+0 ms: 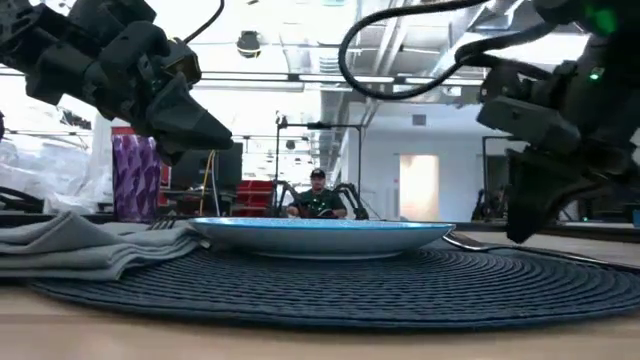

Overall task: Set table place
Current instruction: Adjust the black spoon on the dark blue table mat

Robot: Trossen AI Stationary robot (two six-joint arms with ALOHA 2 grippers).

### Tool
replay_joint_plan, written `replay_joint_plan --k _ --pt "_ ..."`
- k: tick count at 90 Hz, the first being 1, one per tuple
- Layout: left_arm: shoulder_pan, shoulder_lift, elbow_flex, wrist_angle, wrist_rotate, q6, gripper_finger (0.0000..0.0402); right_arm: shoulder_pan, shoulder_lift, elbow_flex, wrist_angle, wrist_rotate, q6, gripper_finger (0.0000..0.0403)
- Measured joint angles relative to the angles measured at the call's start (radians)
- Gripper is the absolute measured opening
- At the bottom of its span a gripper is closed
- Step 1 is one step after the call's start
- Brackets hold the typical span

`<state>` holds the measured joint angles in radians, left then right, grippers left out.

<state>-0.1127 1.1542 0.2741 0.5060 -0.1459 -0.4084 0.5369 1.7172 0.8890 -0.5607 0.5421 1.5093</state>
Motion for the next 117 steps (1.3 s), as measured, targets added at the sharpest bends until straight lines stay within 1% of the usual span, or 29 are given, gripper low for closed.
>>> replay_joint_plan --k 9,17,35,51,68,85,98,105,117 --pt "0.0 0.0 0.0 0.0 0.0 0.0 0.0056 0.005 -0.002 0.004 0.004 0.04 -0.005 0.0" --pt "0.0 0.0 0.0 0.0 0.0 0.0 0.0056 0.006 -0.002 0.004 0.024 0.035 -0.036 0.0" --pt "0.0 0.0 0.0 0.0 0.0 0.003 0.0056 -0.011 -0.003 0.004 0.143 0.036 -0.163 0.0" --pt "0.0 0.0 0.0 0.0 0.0 0.003 0.0056 -0.058 -0.003 0.005 0.148 0.033 -0.219 0.0" --pt "0.0 0.0 0.0 0.0 0.0 0.003 0.0056 -0.12 -0.003 0.005 0.148 -0.003 -0.295 0.0" --pt "0.0 0.0 0.0 -0.001 0.0 0.002 0.0056 -0.174 -0.003 0.005 0.158 -0.084 -0.354 0.0" --pt "0.0 0.0 0.0 -0.001 0.0 0.002 0.0056 -0.182 -0.003 0.005 0.159 -0.101 -0.355 0.0" --pt "0.0 0.0 0.0 -0.002 0.001 0.003 0.0056 -0.186 -0.002 0.006 0.15 -0.132 -0.346 0.0" --pt "0.0 0.0 0.0 -0.002 0.001 0.003 0.0056 -0.181 -0.002 0.006 0.074 -0.121 -0.27 0.0"
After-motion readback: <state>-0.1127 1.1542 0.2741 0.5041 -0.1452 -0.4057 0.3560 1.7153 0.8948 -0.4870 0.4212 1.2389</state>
